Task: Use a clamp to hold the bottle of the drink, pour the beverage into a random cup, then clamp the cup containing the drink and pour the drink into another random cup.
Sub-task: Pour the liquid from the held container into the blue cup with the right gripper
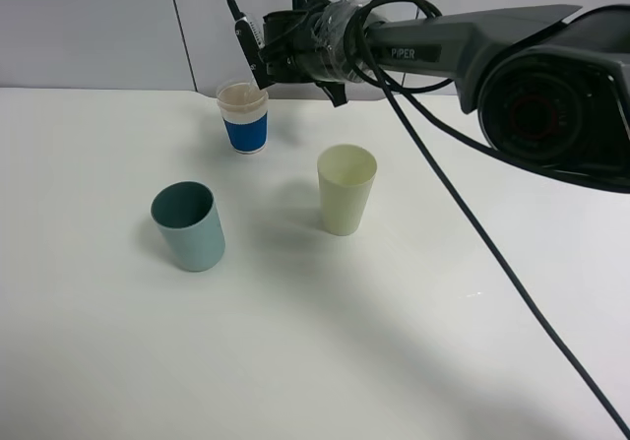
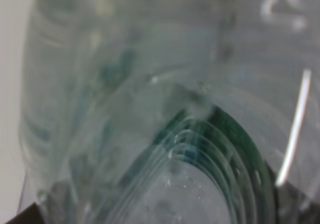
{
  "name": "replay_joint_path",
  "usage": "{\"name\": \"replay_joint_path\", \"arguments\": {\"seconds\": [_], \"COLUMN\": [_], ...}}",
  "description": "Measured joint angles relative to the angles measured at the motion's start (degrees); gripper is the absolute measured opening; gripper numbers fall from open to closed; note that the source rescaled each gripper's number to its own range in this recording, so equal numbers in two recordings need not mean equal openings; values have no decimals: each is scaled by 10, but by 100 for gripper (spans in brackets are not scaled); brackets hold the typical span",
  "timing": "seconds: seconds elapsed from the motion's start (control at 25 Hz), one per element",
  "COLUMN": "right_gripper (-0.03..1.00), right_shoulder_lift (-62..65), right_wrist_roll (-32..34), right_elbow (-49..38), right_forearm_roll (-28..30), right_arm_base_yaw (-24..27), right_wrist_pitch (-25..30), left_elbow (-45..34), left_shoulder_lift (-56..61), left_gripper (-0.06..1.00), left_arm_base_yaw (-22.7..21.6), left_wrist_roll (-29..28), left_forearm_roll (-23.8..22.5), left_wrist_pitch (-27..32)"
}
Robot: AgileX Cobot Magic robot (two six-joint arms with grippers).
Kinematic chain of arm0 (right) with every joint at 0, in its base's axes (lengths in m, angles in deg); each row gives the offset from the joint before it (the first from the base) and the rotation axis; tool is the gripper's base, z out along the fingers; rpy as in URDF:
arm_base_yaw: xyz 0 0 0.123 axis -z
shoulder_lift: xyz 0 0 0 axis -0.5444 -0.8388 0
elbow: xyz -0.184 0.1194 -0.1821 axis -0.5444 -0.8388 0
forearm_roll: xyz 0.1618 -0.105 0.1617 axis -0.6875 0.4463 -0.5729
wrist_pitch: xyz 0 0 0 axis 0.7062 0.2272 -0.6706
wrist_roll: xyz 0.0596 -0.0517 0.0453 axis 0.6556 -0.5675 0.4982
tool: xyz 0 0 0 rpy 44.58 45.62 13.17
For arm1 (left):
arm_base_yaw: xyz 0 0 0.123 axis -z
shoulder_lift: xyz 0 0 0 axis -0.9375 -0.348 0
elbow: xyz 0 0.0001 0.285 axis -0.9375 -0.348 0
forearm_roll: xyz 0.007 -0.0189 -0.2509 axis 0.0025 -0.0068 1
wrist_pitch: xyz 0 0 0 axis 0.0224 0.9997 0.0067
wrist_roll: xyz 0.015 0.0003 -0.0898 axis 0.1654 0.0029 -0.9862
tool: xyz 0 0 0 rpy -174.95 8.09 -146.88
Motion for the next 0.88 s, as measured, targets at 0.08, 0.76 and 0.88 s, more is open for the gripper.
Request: {"name": "replay_joint_path", "arguments": {"seconds": [0.08,0.76,0.88], "right_gripper": [0,0,0], "right_shoulder_lift": [0,0,0], "right_wrist_roll": [0,0,0], "right_elbow": [0,0,0], "right_forearm_roll": [5,22,24], "right_arm_base_yaw": [0,0,0], "right_wrist_pitch": [0,-1,-1], "left_elbow": [0,0,0], "left_shoulder_lift": [0,0,0], "left_gripper": [83,83,83], "left_arm_base_yaw": [0,0,0], "left_wrist_roll": [0,0,0], "left_forearm_roll": [0,0,0], "left_wrist_pitch": [0,0,0]}}
